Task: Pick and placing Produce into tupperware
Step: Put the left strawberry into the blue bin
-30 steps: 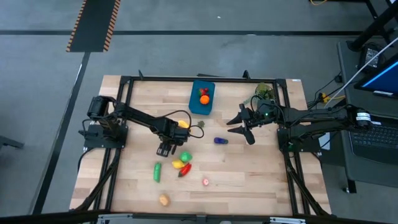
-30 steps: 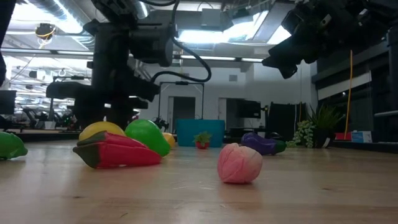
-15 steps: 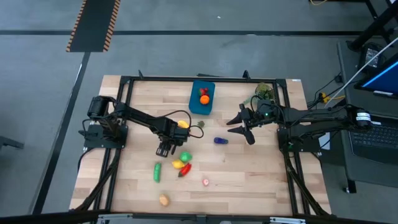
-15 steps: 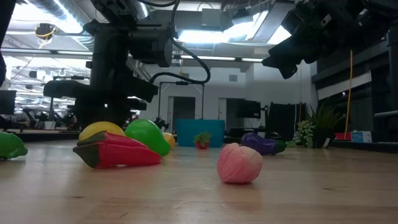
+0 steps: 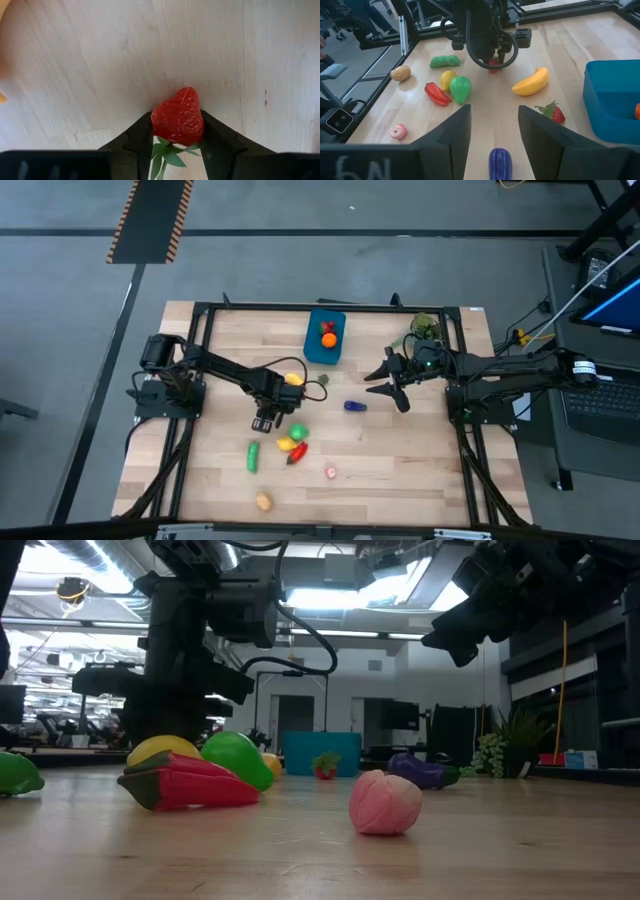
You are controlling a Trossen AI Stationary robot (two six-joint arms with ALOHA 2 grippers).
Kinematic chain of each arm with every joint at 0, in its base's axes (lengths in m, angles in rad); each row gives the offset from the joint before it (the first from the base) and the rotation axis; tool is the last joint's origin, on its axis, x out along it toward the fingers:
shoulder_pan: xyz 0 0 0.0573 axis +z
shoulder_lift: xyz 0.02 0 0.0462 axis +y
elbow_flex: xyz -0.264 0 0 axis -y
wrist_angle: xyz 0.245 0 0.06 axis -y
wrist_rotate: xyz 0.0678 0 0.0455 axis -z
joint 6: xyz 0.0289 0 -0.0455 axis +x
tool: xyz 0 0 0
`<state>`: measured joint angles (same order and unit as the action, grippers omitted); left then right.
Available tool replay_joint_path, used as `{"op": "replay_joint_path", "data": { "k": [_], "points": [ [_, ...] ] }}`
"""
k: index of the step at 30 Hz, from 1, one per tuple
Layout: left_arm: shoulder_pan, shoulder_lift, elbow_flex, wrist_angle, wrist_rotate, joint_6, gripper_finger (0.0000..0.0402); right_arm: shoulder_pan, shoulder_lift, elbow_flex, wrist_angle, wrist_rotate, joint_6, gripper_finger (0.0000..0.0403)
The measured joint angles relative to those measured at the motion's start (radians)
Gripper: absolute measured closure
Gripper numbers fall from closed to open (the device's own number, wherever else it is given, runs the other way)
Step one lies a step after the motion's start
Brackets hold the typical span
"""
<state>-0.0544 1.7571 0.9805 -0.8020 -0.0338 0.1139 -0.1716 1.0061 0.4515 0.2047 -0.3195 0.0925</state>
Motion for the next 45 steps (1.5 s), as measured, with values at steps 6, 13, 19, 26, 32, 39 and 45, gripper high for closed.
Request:
{"op": "replay_joint_path", "data": {
  "k": [6,13,19,26,32,39,45],
  "points": [
    [0.002,-0.031,0.027,-0.052,-0.020,0.000,0.0277,0.000,0.000,0.000,-0.008,0.000,0.000,0.0237],
    [0.003,-0.160,0.037,-0.095,-0.096,-0.022,0.0277,0.000,0.002,0.000,-0.022,0.000,-0.002,0.0237],
    [0.026,-0.328,0.038,-0.104,-0.122,-0.059,0.0277,0.000,0.003,0.000,-0.026,0.000,-0.012,0.0237],
    [0.068,-0.515,0.040,-0.079,-0.140,-0.056,0.0277,0.000,0.003,0.000,-0.025,0.000,-0.019,0.0237],
    [0.142,-0.685,0.004,0.002,-0.154,-0.051,0.0277,0.000,0.003,0.000,-0.028,0.000,-0.021,0.0237],
    [0.186,-0.874,-0.187,0.244,-0.110,-0.041,0.0277,0.000,0.003,0.000,-0.037,0.000,-0.031,0.0237],
    [0.188,-0.963,-0.380,0.516,-0.036,-0.026,0.0278,0.000,0.003,0.000,-0.038,0.000,-0.047,0.0237]
  ]
}}
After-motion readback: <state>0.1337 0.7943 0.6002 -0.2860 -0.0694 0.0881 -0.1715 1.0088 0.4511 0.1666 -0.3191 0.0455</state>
